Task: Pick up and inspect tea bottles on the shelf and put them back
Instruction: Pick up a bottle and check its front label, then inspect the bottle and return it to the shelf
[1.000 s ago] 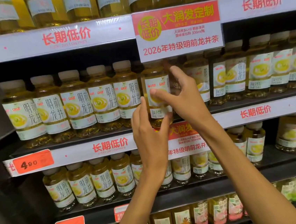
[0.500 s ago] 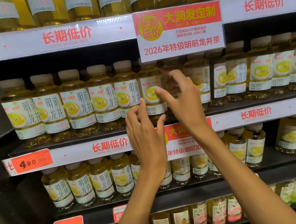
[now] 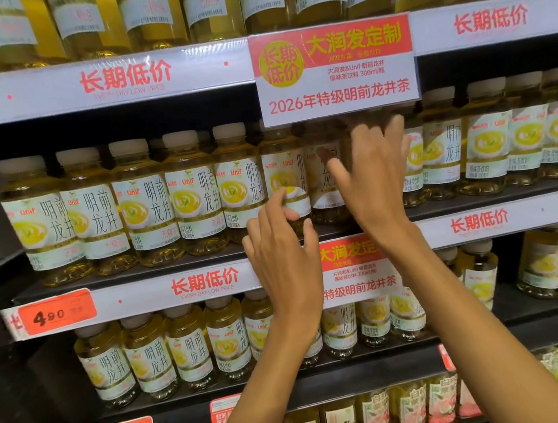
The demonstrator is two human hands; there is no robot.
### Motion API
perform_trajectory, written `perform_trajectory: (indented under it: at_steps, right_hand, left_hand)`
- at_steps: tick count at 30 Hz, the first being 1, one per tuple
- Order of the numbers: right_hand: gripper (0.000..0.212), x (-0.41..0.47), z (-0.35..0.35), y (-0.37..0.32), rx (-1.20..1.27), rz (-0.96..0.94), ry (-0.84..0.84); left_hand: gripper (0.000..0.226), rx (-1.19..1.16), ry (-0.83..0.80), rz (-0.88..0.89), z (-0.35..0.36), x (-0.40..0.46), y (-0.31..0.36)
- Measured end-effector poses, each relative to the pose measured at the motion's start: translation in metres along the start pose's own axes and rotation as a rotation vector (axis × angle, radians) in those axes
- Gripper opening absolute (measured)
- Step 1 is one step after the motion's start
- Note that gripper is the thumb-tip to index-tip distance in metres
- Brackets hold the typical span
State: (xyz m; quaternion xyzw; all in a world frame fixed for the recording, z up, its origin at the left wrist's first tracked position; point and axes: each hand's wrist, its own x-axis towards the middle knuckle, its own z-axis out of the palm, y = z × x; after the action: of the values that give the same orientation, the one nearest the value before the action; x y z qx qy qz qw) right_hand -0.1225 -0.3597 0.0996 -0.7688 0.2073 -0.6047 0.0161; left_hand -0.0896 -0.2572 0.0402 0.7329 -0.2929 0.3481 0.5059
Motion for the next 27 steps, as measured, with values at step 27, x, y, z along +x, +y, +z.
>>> perform_trajectory:
  at_steps: [27]
  right_hand:
    - [0.055,0.007,-0.015,0.023,0.323,0.064,-0.035]
  left_hand:
    - [0.067,0.148,-0.150,0.056,0.013,-0.011,0.015]
